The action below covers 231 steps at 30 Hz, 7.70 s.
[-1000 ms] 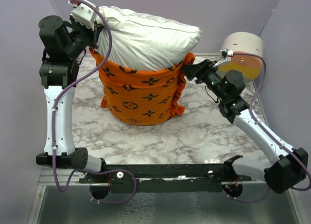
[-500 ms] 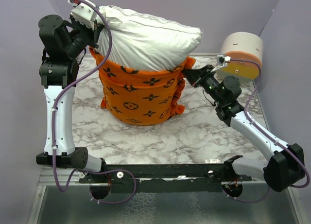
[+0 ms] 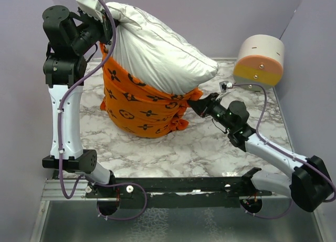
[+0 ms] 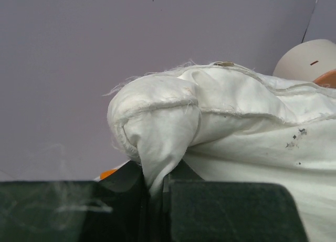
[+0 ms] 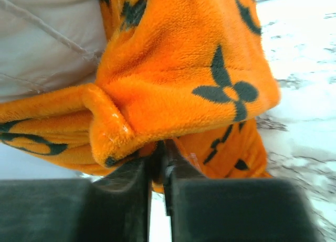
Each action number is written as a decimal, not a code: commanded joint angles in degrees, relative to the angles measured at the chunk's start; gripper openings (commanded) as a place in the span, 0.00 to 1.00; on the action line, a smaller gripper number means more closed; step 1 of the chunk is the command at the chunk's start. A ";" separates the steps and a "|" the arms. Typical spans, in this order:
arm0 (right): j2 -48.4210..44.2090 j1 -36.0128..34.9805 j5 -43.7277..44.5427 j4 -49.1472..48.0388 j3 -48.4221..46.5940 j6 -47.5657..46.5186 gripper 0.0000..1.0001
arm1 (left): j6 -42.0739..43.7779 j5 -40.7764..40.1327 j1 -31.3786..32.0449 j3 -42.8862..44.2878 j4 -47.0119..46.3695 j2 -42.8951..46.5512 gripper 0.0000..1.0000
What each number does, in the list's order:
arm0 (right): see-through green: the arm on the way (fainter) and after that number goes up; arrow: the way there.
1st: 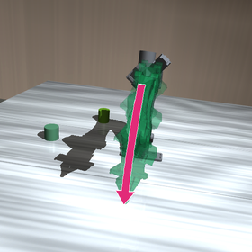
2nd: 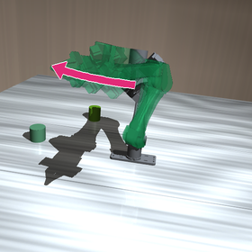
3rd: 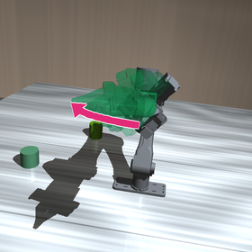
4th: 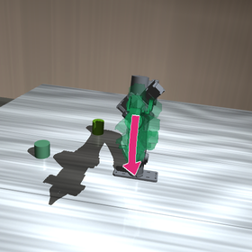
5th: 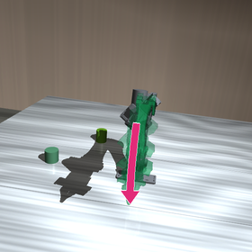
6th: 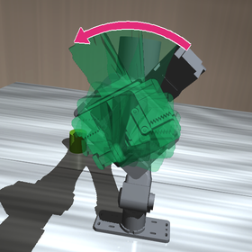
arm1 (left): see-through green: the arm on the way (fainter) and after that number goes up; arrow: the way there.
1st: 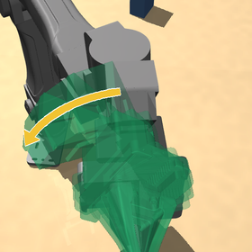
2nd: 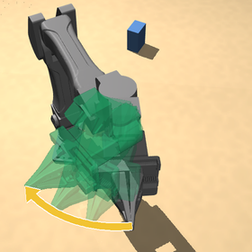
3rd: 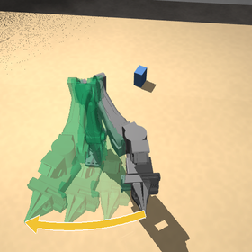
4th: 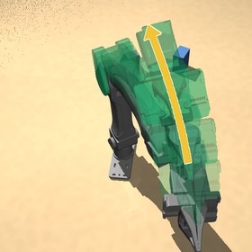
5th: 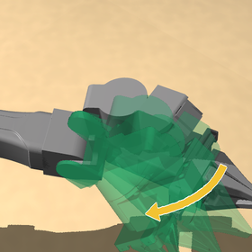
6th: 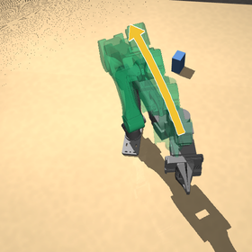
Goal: Remove the pillowcase from the pillow
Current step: Remove the pillow from the pillowcase.
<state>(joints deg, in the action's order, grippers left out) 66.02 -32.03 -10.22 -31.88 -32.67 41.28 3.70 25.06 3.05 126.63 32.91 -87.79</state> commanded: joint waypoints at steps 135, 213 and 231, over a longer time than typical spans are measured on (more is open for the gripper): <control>11.94 15.29 -37.90 19.84 -59.06 -12.18 0.01 | 49.40 30.99 -11.28 -39.00 16.55 16.24 0.74; 16.84 -1.45 -27.25 28.83 -75.73 -25.62 0.01 | 68.92 20.89 5.68 -44.58 12.76 28.78 0.00; 11.71 -1.02 -6.88 27.92 -71.58 -29.19 0.01 | 70.15 16.99 5.68 -63.81 15.50 39.12 0.00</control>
<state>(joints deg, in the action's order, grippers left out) 81.84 -34.22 -29.21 5.04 -102.35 13.19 75.61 44.71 8.75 67.61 36.95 -48.99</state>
